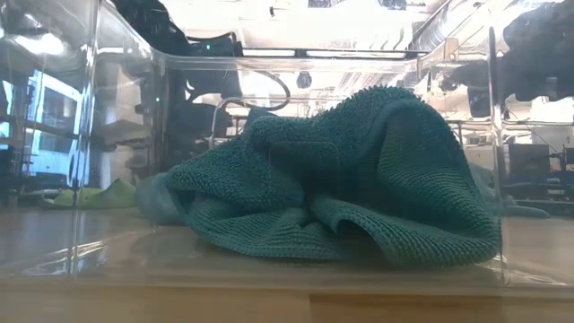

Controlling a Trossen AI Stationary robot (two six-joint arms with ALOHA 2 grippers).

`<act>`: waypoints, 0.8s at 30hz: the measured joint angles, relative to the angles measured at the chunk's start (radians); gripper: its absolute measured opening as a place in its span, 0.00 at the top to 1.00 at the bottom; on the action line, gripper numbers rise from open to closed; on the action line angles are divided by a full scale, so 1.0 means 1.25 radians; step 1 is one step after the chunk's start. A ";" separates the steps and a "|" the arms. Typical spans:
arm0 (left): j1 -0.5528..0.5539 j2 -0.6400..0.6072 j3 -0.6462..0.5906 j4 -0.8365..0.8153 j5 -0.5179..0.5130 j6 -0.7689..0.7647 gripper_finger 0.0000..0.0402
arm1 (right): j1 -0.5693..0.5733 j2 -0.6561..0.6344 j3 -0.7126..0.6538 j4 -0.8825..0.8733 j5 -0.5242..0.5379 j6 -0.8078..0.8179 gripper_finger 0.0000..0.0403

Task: Sort microfiber towel by color & place in baskets
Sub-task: Put the middle blue towel into the transparent bin

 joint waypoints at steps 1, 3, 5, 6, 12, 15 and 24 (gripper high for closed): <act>0.004 0.000 0.000 -0.004 0.007 -0.006 0.81 | 0.000 0.000 0.000 0.000 0.000 0.000 1.00; 0.016 0.001 0.000 -0.010 0.036 -0.021 0.94 | 0.000 0.000 0.000 0.000 0.000 0.000 1.00; 0.031 0.002 -0.001 -0.014 0.056 -0.043 0.97 | 0.000 0.000 0.000 0.000 0.000 0.000 1.00; 0.038 0.002 -0.001 -0.015 0.059 -0.052 0.97 | 0.000 0.000 0.000 0.000 0.000 0.000 1.00; 0.070 -0.022 -0.005 -0.028 0.096 -0.074 0.99 | 0.000 0.000 0.000 0.000 0.000 0.000 1.00; 0.080 -0.059 -0.008 -0.061 0.086 -0.075 1.00 | 0.000 0.000 0.000 0.000 0.000 0.000 1.00; 0.106 -0.262 -0.005 -0.194 0.088 -0.069 1.00 | 0.000 0.000 0.000 0.000 0.000 0.000 1.00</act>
